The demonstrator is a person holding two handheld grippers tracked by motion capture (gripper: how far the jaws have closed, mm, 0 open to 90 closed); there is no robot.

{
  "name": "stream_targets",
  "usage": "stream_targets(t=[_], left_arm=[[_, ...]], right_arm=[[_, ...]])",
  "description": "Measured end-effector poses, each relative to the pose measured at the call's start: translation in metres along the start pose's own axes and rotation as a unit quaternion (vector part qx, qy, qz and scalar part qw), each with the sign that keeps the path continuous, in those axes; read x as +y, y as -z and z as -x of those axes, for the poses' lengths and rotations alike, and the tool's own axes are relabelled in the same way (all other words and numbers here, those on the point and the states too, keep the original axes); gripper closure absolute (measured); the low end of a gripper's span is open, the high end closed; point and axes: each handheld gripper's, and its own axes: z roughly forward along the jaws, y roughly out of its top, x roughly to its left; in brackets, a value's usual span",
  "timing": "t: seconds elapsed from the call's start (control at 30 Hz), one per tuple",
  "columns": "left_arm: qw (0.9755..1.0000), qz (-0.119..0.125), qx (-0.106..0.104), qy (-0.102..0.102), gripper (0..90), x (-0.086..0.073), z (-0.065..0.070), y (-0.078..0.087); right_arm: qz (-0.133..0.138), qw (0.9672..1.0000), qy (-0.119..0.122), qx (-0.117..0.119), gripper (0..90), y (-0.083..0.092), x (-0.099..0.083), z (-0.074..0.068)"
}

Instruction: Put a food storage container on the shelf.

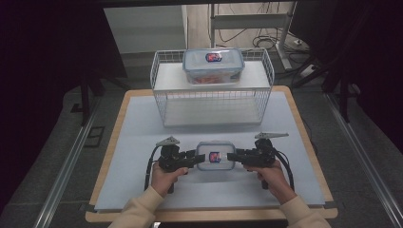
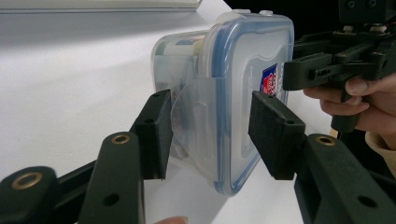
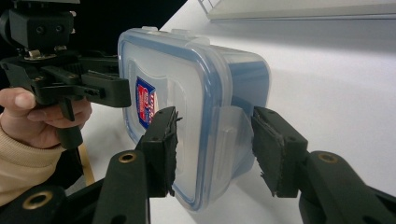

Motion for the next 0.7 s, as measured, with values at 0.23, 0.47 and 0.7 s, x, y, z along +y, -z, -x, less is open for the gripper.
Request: stream_targets(t=[0.23,0.47,0.7], left_arm=[[1.0,0.005,0.0,-0.005,51.1,0.0033,0.0024,0.0015],[0.9999,0.008,-0.001,-0.008,51.0,0.0054,0.0036,0.0023],[0.9999,0.011,-0.003,-0.01,51.1,0.0101,0.0043,0.0055]], right_arm=[[0.005,1.0,0.008,-0.002,51.3,0.0025,0.0033,-0.0025],[0.008,0.9999,0.01,-0.002,51.2,0.0042,0.0052,-0.0034],[0.012,0.9999,0.012,-0.001,51.3,0.0058,0.0083,-0.0064]])
